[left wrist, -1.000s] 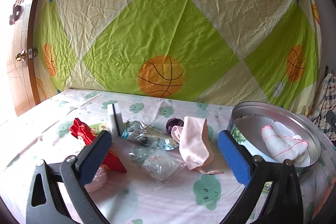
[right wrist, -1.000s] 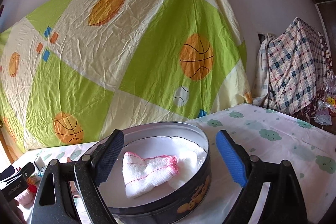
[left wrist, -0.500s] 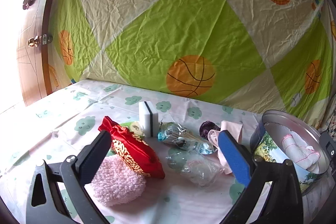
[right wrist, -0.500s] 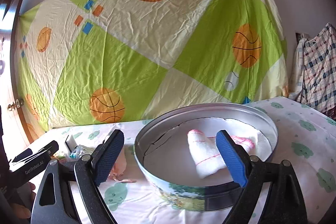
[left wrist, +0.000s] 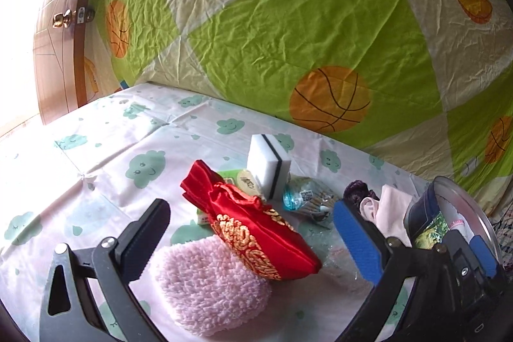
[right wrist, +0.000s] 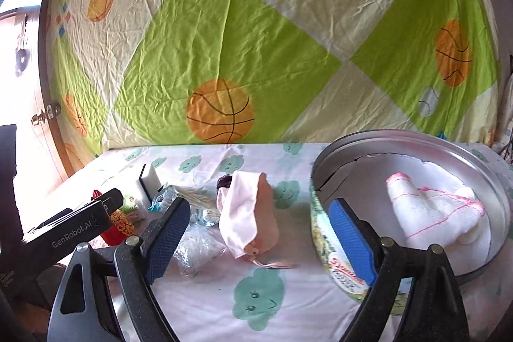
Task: Organize soft objects
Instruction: 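Grasp the pale pink cloth with the right gripper while the left gripper grasps the red satin pouch, then lift and carry the pink cloth and red pouch over the tin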
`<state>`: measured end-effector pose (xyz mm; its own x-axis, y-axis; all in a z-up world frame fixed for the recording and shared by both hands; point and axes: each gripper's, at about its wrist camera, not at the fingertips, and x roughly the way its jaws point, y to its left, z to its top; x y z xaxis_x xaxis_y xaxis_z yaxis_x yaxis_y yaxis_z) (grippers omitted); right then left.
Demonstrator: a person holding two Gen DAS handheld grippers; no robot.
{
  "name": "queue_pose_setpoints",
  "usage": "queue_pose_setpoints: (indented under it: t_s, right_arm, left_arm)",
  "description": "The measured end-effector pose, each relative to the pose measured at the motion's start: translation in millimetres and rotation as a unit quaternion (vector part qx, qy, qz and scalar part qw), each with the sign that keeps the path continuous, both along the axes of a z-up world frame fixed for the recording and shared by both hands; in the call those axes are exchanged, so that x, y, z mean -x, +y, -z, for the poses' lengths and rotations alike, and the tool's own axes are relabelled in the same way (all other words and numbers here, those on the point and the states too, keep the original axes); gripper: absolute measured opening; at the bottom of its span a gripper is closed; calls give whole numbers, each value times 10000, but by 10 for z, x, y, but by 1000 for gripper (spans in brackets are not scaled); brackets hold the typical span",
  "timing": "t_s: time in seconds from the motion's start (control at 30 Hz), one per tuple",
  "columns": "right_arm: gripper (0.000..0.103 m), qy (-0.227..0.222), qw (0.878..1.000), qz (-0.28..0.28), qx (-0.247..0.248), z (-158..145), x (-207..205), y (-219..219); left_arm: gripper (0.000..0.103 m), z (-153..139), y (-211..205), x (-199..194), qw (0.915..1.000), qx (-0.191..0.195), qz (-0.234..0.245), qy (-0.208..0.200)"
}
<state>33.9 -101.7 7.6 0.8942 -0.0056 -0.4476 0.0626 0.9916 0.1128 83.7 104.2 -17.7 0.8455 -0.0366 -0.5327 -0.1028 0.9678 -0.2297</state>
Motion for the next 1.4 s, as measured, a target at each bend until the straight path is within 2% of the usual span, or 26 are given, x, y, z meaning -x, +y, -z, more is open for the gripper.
queue_pose_setpoints:
  t_s: [0.1, 0.17, 0.3, 0.47, 0.53, 0.57, 0.63, 0.7, 0.77, 0.8, 0.97, 1.03, 1.13, 1.3, 1.4]
  right_arm:
    - [82, 485, 9986, -199, -18, 79, -229, 87]
    - [76, 860, 9959, -260, -87, 157, -384, 106]
    - [70, 1355, 9903, -235, -200, 302, -600, 112]
    - [68, 1927, 9809, -219, -159, 467, -783, 140]
    - [45, 2061, 9777, -259, -313, 512, -822, 101]
    - [41, 2052, 9777, -214, -398, 518, -816, 60]
    - [19, 1945, 9782, -293, -661, 501, -789, -15]
    - [16, 1730, 9804, -411, -846, 453, -726, -60]
    - [16, 1436, 9851, -426, -850, 365, -619, -59]
    - [15, 1293, 9872, -449, -814, 323, -571, -40]
    - [13, 647, 9942, -528, -678, 108, -323, 35]
    - [11, 419, 9951, -625, -636, 48, -249, 53]
    - [11, 92, 9952, -794, -572, -30, -119, 87]
    - [10, -301, 9941, -898, -524, -132, 66, 83]
    - [10, -467, 9917, -1000, -656, -168, 119, 40]
  left_arm:
    - [103, 22, 119, -29, 9997, 21, -217, 89]
    - [103, 29, 211, -32, 9992, 89, -366, 114]
    - [103, 13, 348, -13, 9978, 302, -581, 55]
    - [103, -16, 199, -80, 9991, 399, -117, 117]
    - [103, -25, 127, -112, 9992, 386, -24, 139]
    - [103, -28, 94, -126, 9991, 396, 31, 148]
    - [102, -15, 35, -165, 9986, 435, 218, 213]
    - [99, 40, -12, -224, 9974, 458, 376, 403]
    - [85, 110, -43, -257, 9966, 401, 415, 584]
    - [75, 140, -49, -276, 9961, 359, 439, 669]
    - [49, 233, 83, -329, 9918, 816, 470, 861]
    - [30, 232, 119, -310, 9909, 938, 528, 807]
    - [28, 197, 143, -244, 9900, 1093, 645, 609]
    - [28, 32, 173, -85, 9914, 1135, 654, -3]
    - [28, -63, 186, -4, 9893, 1210, 713, -383]
